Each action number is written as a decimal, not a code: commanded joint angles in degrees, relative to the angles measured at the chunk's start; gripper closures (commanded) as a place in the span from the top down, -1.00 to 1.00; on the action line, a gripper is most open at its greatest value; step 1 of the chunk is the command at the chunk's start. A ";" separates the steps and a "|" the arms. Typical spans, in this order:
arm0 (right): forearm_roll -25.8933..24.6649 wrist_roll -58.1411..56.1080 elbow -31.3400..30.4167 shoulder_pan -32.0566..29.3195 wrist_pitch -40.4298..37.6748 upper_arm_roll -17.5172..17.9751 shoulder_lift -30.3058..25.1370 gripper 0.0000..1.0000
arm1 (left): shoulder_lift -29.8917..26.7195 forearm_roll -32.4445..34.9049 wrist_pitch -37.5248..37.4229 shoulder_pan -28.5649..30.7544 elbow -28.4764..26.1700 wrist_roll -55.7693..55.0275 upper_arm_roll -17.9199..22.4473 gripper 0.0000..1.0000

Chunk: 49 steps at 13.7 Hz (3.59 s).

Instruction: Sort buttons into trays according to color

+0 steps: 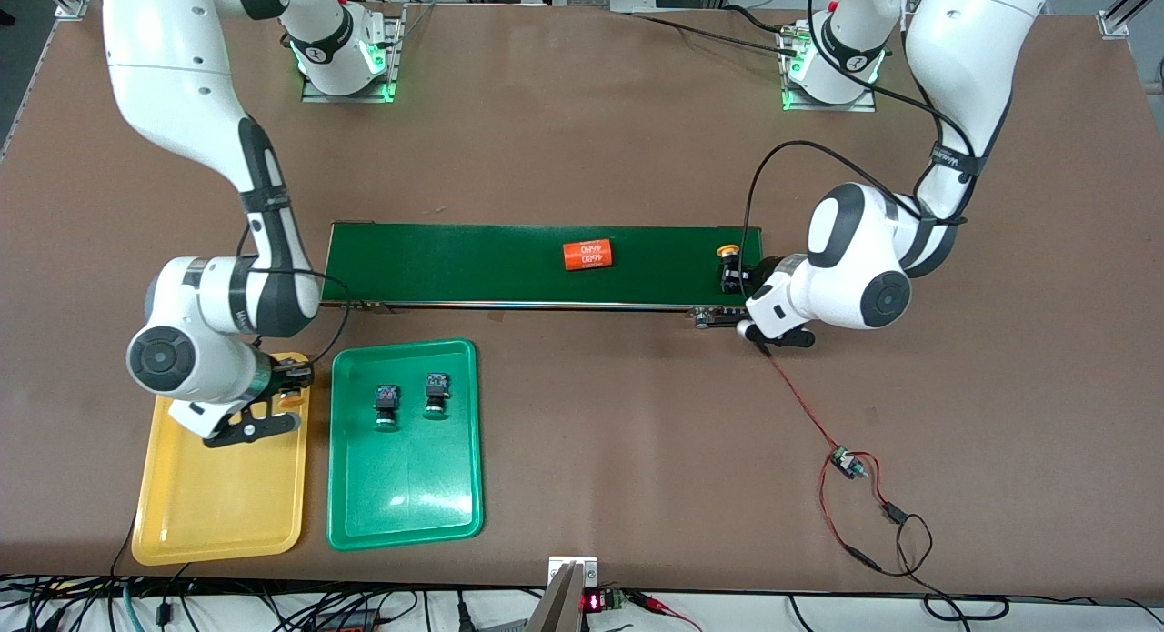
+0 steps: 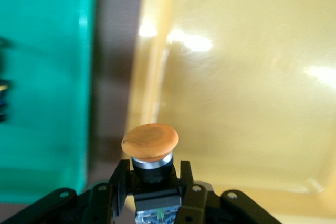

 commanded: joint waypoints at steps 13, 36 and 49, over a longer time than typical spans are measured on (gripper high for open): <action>3.77 -5.98 0.85 -4.82 3.77 1.31 1.93 1.00 | -23.64 22.20 -4.48 6.06 1.59 0.12 2.88 1.00; 0.27 8.52 3.66 -0.95 -27.88 1.13 -24.36 1.00 | -30.26 22.22 -21.26 7.39 10.29 1.79 8.24 1.00; 0.01 8.78 2.96 -1.83 -28.58 0.96 -25.58 1.00 | -29.82 23.28 -21.26 7.30 11.52 1.44 6.13 1.00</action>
